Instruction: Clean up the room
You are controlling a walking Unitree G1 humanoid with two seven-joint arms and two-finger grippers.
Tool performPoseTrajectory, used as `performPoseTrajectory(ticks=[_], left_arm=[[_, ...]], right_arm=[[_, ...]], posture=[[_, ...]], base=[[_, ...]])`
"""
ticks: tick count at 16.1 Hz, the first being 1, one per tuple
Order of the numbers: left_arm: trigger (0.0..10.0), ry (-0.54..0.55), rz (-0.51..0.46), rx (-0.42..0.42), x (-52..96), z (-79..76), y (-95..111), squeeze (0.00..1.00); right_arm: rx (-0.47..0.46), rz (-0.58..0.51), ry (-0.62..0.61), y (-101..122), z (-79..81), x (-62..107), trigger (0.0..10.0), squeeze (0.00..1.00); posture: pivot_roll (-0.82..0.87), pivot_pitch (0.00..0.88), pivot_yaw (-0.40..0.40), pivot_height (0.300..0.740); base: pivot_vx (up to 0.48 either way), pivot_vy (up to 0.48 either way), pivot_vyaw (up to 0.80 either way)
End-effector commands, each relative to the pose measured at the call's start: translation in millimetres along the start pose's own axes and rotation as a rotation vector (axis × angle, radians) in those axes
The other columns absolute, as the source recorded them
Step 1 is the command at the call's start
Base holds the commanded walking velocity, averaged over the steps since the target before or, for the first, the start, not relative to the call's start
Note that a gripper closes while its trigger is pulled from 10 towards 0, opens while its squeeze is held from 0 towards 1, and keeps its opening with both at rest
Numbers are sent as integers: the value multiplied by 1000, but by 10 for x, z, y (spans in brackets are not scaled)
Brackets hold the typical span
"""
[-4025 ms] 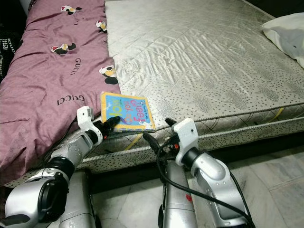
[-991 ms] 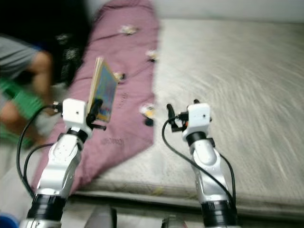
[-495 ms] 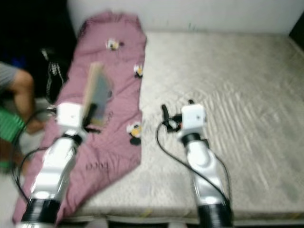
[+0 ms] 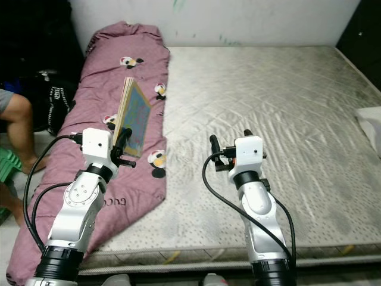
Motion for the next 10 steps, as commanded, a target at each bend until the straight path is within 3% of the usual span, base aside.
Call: performPoseTrajectory(ticks=[1,10], left_arm=[[10000,-11,-54,-6,-23,-17,134,0],[10000,-29,-62,-4,-66,-50,151,0]], right_arm=[[-3,-3,2,24,-7,-24,10000,0],[5,0,3,17,-19,-28,10000,0]], posture=[[-39,0,14,740],[-51,0,18,740]], base=[[0,-315,0],[0,-337,0]])
Point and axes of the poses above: a point about 5 cm out from each wrist's last joint towards the gripper, its own x axis pointing back from the gripper into the wrist, its own y axis along the axis of the wrist's last joint, z = x × y, the point moved 3 cm from there along -x, pointing out of the wrist towards the gripper, and after that the axes turned 2 degrees about -x, right-handed, at the moved point
